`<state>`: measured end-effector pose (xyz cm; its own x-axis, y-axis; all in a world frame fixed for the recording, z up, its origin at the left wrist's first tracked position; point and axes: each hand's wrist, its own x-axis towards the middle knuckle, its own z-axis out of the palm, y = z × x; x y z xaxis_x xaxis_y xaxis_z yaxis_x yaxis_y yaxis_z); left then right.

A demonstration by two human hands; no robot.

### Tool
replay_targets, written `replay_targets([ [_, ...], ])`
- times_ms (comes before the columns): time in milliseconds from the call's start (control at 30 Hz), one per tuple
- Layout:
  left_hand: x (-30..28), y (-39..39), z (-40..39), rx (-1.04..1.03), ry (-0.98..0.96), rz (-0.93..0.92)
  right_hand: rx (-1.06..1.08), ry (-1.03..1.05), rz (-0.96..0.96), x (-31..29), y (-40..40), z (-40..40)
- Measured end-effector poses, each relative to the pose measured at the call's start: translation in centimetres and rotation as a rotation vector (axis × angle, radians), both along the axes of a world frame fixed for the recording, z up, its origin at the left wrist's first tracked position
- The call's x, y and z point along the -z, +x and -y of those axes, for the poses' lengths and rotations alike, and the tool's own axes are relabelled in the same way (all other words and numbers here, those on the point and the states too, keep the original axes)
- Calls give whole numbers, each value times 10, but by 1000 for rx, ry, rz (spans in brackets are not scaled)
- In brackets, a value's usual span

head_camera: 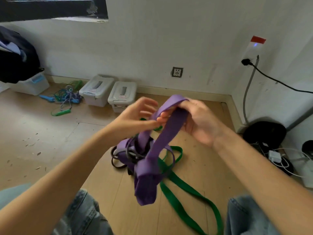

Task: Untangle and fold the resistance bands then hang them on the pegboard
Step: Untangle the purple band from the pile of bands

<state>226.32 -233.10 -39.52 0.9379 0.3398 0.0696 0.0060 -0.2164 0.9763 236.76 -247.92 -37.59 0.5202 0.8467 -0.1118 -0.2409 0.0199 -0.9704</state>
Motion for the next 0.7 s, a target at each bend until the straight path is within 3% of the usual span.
replay_targets([
  [133,46,5,3,180,391,-257,-24,58,-11,-4,-2,2],
  [233,81,0,-2,374,696,-544,102,199,-108,-8,8,2],
  [300,87,-2,-3,306,492,-556,240,272,-169,-16,28,9],
  [367,71,1,-3,190,138,-492,305,129,-16,-13,43,15],
  [433,46,2,-7,110,-132,-403,226,-338,424,4,49,17],
  [500,18,0,-9,86,-336,-282,-19,-863,874,23,47,24],
  [533,6,-2,-8,96,-371,-224,-168,-1005,1001,30,45,26],
  [600,-8,-5,0,133,-308,-147,-366,-906,990,36,34,25],
  [700,-16,-6,18,226,-94,-83,-388,-643,794,33,13,16],
])
